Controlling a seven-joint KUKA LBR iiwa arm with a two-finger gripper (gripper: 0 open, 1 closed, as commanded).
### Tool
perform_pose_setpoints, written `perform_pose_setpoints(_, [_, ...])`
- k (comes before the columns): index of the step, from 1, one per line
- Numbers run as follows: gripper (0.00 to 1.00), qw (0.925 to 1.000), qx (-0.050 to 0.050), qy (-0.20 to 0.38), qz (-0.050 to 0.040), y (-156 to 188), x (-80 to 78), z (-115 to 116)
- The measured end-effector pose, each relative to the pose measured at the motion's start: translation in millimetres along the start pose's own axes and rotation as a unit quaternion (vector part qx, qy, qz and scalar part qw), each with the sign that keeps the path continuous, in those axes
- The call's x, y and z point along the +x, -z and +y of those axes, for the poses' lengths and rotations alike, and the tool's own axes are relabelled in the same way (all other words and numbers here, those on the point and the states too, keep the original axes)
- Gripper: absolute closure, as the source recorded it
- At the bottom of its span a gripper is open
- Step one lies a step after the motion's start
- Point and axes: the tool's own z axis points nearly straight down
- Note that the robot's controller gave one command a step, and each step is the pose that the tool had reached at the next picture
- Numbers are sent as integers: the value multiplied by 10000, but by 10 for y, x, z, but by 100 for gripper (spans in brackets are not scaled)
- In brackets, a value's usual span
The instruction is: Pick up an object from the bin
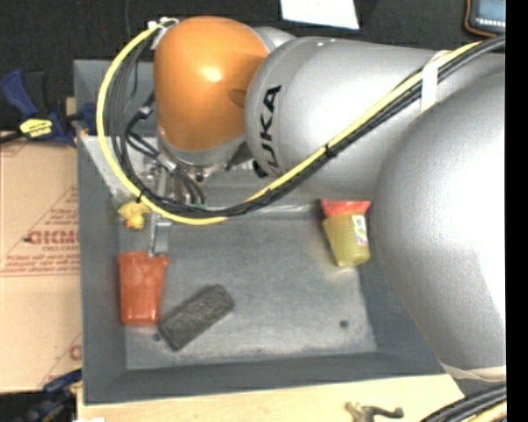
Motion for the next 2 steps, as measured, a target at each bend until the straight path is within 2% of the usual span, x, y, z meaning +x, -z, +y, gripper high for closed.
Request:
perform_pose_setpoints(1, [0,10000,0,0,-1,2,0,0])
perform_pose_setpoints(2, [0,10000,-18,66,-65,990,7,-261])
